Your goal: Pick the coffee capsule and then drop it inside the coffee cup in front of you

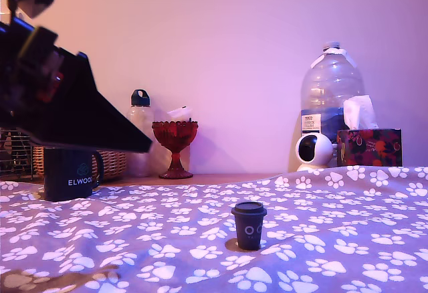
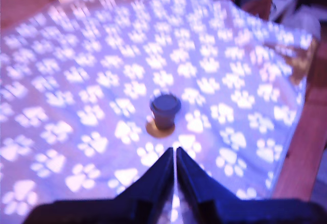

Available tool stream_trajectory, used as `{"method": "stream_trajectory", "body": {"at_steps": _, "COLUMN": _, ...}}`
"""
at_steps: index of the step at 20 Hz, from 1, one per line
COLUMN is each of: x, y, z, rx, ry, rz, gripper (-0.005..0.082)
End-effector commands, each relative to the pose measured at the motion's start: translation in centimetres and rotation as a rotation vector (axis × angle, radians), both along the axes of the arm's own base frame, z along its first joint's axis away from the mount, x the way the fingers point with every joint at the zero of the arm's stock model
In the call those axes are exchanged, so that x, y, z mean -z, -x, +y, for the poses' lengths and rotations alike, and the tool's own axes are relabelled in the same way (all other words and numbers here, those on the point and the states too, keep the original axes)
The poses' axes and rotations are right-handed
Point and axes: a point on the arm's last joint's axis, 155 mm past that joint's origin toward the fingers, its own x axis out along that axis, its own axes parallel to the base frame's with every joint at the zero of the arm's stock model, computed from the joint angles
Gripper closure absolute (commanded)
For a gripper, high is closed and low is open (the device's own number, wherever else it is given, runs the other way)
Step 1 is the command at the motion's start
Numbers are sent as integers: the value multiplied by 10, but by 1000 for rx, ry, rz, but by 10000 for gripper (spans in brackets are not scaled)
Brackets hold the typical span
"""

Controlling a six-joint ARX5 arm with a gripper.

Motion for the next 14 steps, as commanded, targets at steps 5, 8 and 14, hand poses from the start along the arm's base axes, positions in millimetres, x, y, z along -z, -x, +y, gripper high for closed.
{"method": "stream_trajectory", "body": {"at_steps": 5, "x": 1, "y": 2, "z": -1, "rx": 45, "ry": -29, "rz": -88, "gripper": 224}}
{"method": "stream_trajectory", "body": {"at_steps": 8, "x": 1, "y": 2, "z": -1, "rx": 45, "ry": -29, "rz": -87, "gripper": 223}}
{"method": "stream_trajectory", "body": {"at_steps": 14, "x": 1, "y": 2, "z": -1, "rx": 45, "ry": -29, "rz": -87, "gripper": 223}}
